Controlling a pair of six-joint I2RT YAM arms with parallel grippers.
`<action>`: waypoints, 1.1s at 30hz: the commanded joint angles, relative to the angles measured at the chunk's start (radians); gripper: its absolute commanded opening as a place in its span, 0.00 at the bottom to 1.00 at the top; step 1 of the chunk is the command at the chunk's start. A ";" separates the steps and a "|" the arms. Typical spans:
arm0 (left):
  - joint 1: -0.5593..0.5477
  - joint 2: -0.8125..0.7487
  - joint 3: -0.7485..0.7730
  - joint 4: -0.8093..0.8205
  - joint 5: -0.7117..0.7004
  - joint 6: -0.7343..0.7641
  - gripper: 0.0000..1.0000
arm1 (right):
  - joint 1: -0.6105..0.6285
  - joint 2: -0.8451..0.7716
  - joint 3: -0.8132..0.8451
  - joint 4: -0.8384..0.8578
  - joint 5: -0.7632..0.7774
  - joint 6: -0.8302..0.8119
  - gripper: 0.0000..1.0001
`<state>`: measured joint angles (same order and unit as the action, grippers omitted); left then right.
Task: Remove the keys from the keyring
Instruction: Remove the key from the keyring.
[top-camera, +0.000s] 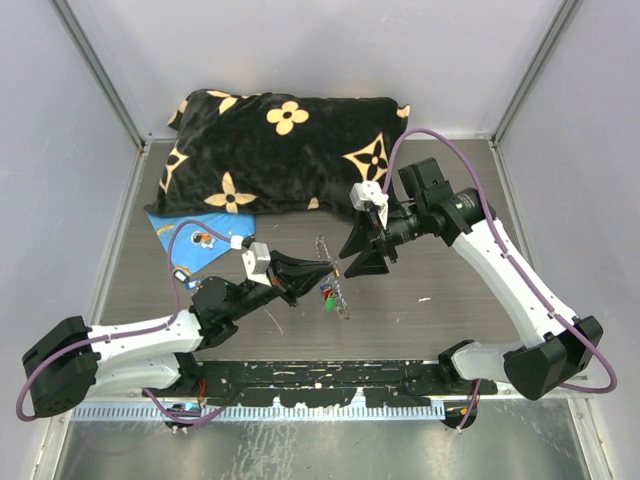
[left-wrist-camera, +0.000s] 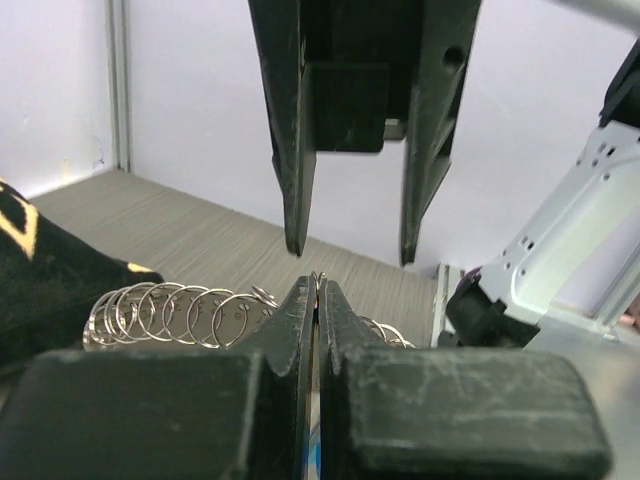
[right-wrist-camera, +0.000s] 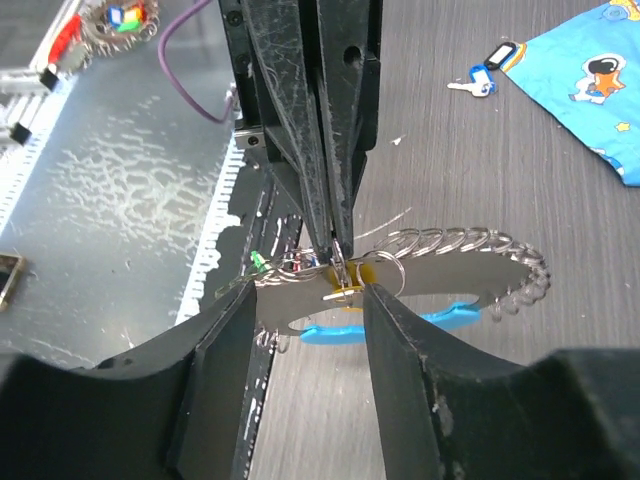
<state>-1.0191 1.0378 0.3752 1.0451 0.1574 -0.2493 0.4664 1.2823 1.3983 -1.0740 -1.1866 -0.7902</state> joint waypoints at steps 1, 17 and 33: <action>-0.003 0.007 0.010 0.226 -0.053 -0.075 0.00 | -0.010 -0.045 -0.071 0.269 -0.090 0.228 0.51; -0.003 0.012 0.018 0.238 -0.067 -0.091 0.00 | -0.015 -0.055 -0.168 0.449 -0.142 0.382 0.31; -0.003 0.030 0.022 0.249 -0.069 -0.110 0.00 | -0.011 -0.053 -0.191 0.485 -0.186 0.376 0.18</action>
<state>-1.0191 1.0679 0.3752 1.1728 0.1047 -0.3534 0.4561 1.2552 1.2087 -0.6331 -1.3258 -0.4194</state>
